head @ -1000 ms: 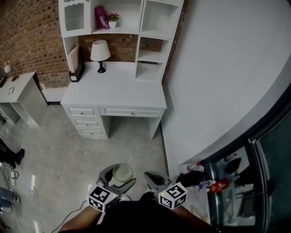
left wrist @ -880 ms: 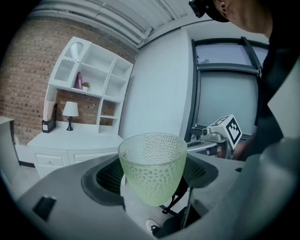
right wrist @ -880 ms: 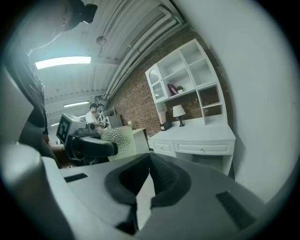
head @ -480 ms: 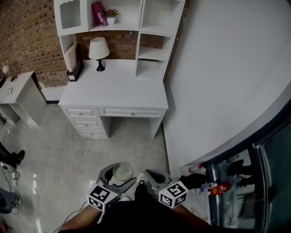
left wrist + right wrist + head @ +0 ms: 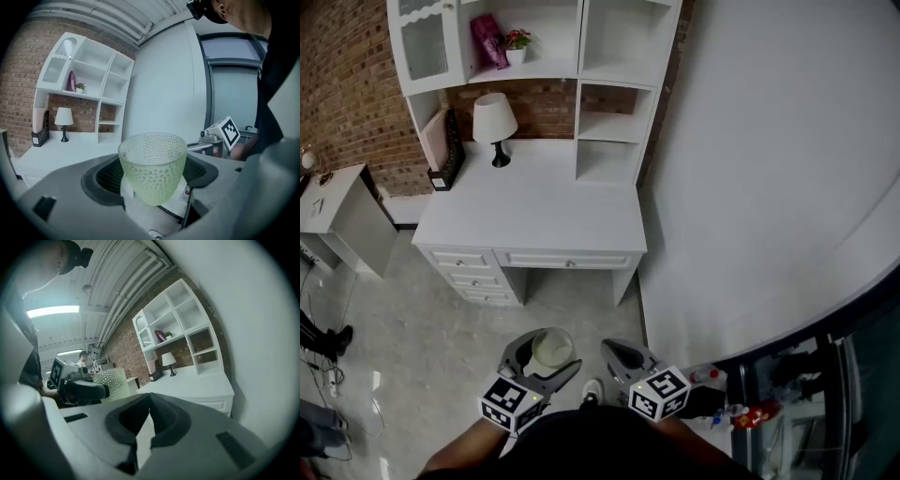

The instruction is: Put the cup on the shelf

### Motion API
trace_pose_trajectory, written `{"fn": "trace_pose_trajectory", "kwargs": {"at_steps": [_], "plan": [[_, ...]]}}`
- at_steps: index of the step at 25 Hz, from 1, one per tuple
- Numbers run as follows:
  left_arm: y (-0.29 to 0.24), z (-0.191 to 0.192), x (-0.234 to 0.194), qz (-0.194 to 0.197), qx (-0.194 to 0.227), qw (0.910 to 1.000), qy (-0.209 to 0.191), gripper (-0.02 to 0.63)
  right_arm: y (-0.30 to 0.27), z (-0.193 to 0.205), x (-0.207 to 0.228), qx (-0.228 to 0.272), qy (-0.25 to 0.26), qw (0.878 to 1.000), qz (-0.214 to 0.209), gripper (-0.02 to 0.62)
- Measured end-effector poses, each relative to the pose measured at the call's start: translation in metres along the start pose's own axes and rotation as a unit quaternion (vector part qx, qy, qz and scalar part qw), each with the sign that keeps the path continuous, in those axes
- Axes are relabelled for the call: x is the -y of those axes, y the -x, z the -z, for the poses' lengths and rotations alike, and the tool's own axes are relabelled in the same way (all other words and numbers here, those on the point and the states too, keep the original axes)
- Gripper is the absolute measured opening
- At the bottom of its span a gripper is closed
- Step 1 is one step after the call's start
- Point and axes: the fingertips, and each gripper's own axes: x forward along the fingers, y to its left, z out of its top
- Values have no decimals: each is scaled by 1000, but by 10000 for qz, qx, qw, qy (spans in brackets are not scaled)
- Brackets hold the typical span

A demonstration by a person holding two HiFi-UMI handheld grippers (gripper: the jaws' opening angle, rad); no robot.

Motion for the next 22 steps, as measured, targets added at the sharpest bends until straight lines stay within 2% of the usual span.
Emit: {"fn": "trace_pose_trajectory", "kwargs": {"at_steps": [15,22], "plan": [[-110,-38,-40,-131,62,9999,-33,379,-40,-51,103,14,136,9996,-243,5],[-136,-43,-44,-116,-26,9999,0,378,-43,-55,131,-5,47,9997,-253,5]]}}
